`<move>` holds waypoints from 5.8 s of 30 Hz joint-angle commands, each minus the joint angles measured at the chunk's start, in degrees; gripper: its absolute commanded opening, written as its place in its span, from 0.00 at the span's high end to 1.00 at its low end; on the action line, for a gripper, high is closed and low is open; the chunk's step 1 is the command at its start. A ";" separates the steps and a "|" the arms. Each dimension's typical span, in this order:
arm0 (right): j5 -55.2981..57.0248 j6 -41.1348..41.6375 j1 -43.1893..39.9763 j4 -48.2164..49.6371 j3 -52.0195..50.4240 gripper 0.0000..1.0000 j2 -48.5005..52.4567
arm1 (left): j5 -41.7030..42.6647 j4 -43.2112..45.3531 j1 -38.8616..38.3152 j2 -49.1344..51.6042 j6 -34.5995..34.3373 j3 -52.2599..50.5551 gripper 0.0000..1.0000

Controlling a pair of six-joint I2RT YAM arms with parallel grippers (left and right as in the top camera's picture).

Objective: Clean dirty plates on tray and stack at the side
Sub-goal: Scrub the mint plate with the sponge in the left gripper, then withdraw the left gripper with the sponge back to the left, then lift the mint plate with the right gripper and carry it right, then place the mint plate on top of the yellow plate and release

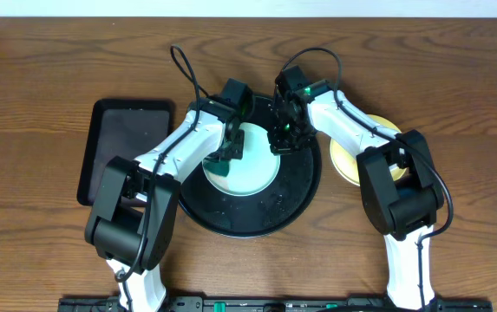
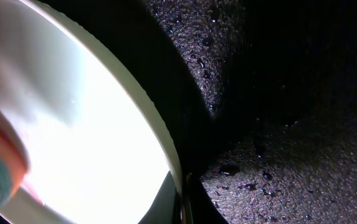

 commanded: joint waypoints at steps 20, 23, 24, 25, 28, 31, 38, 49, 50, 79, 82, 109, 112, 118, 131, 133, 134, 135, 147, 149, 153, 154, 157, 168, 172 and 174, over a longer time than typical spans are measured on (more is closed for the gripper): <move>0.85 -0.04 0.39 -0.24 -0.11 0.99 1.42 | -4.96 6.34 0.26 0.33 2.62 -0.13 0.92; 0.85 -0.04 0.39 -0.26 -0.11 0.99 1.42 | -9.94 5.22 0.26 0.33 -2.54 -0.13 0.92; 0.87 -0.04 0.39 -0.26 -0.11 0.99 1.42 | -9.53 4.68 0.26 0.33 -2.95 -0.13 0.93; 0.85 -0.04 0.39 -0.26 -0.11 0.99 1.42 | -8.50 4.17 0.24 0.33 -2.91 -0.13 0.93; 0.85 -0.04 0.39 -0.26 -0.11 0.99 1.42 | -3.21 2.05 0.20 0.33 -2.38 -0.13 0.93; 0.85 -0.07 0.39 -0.26 -0.11 0.99 1.42 | 6.40 -0.11 0.20 0.33 4.57 -0.13 0.93; 0.85 -0.04 0.39 -0.26 -0.11 0.99 1.42 | 22.25 0.28 0.44 0.33 17.84 -0.13 0.93; 0.85 -0.02 0.39 -0.26 -0.11 0.99 1.42 | -1.36 -3.89 10.36 -0.74 -0.57 6.49 0.93; 0.83 -0.02 0.39 -0.26 -0.11 0.99 1.42 | -1.36 -5.95 11.80 -1.38 -0.57 7.82 0.93; 53.33 0.24 18.62 -7.82 0.11 0.99 -22.95 | -1.33 -19.89 23.82 -13.57 -2.23 11.10 0.92; 63.01 2.93 22.84 -9.40 0.11 0.99 -23.23 | -1.33 -19.85 23.85 -13.49 -2.25 11.10 0.92; 109.15 10.75 35.06 -14.34 0.11 0.99 -23.26 | -1.33 -19.85 23.82 -13.49 -2.25 11.10 0.92; 109.07 12.17 35.06 -14.40 0.11 0.99 -23.26 | -1.33 -19.85 23.85 -13.49 -2.25 11.10 0.92; 96.37 17.14 33.11 -14.34 0.11 0.99 -23.23 | -1.33 -19.82 23.85 -13.49 -2.25 11.10 0.92; 37.27 -2.80 13.90 -8.90 0.04 0.99 -23.21 | -1.33 -19.85 23.82 -13.49 -2.23 11.10 0.92; 28.11 -6.21 11.28 -7.67 0.04 0.99 -23.21 | -1.33 -19.85 23.82 -13.49 -2.23 11.10 0.92; 21.07 -7.82 8.68 -7.10 0.04 0.99 -23.23 | -1.33 -19.87 23.82 -13.49 -2.23 11.10 0.92; 18.05 -8.20 7.06 -7.08 0.04 0.99 -23.23 | -1.33 -19.87 23.82 -13.49 -2.23 11.10 0.92; 6.23 -9.92 -16.65 -12.59 0.04 0.99 -23.34 | -1.33 -19.87 23.82 -13.49 -2.23 11.10 0.92; 9.60 -9.60 -20.20 -14.47 -0.02 0.99 -23.34 | -1.33 -20.00 23.82 -13.49 -2.21 11.10 0.92; 13.86 -5.73 -26.58 -14.88 -1.79 0.99 -23.34 | -1.33 -20.00 23.82 -13.49 -2.23 11.10 0.92; 14.34 -5.05 -27.98 -14.16 -2.82 0.99 -23.34 | -1.33 -20.00 23.82 -13.49 -2.23 11.10 0.92; 16.37 -2.75 -31.39 -11.04 -7.04 0.99 -23.34 | -1.33 -20.04 23.82 -13.49 -2.21 11.10 0.92; 16.70 -1.27 -37.75 0.26 -21.92 0.99 -23.34 | -1.33 -20.04 23.82 -13.49 -2.21 11.10 0.92; 16.72 -1.27 -38.07 0.57 -23.52 0.99 -23.34 | -1.33 -20.02 23.82 -13.49 -2.23 11.10 0.92; 16.70 -1.29 -38.07 0.35 -23.67 0.99 -23.34 | -1.33 -20.02 23.82 -13.49 -2.21 11.10 0.92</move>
